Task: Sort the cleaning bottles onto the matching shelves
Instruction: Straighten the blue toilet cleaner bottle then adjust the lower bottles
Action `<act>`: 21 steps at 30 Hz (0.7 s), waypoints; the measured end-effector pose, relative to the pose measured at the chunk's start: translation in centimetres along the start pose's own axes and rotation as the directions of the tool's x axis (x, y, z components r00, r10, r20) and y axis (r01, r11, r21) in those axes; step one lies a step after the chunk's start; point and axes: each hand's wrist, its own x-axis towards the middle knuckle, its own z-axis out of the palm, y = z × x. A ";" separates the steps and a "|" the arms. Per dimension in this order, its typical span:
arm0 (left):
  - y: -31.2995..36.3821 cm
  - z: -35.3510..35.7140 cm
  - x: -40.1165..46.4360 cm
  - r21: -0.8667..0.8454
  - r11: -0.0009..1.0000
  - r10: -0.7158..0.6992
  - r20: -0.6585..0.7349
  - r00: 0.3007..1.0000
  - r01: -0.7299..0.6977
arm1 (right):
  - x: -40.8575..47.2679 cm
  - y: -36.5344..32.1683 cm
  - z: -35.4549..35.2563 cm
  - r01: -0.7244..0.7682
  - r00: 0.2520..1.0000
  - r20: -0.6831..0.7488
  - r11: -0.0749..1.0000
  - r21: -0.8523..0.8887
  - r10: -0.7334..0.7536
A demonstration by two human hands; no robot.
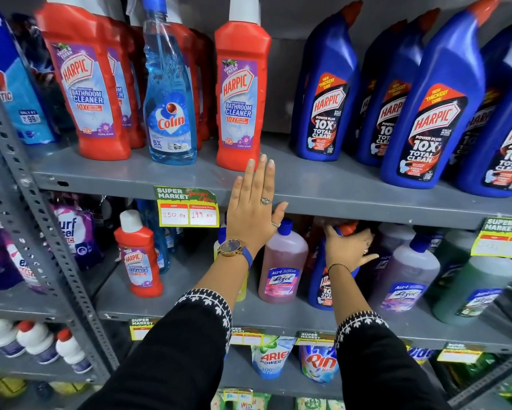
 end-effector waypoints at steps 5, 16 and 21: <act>0.0 0.1 -0.2 -0.008 1.000 0.013 -0.016 1.000 -0.013 | 0.1 -0.2 0.1 0.010 0.993 0.122 0.995 -0.099 0.002; 0.0 0.3 -0.1 -0.024 0.999 0.035 -0.044 0.998 -0.036 | -2.7 0.4 -2.7 -0.028 0.997 -0.072 0.988 0.153 0.039; 0.0 0.3 0.0 -0.041 0.999 0.025 -0.034 0.999 -0.026 | -3.4 0.4 -4.4 -0.040 0.986 -0.150 0.968 0.246 0.079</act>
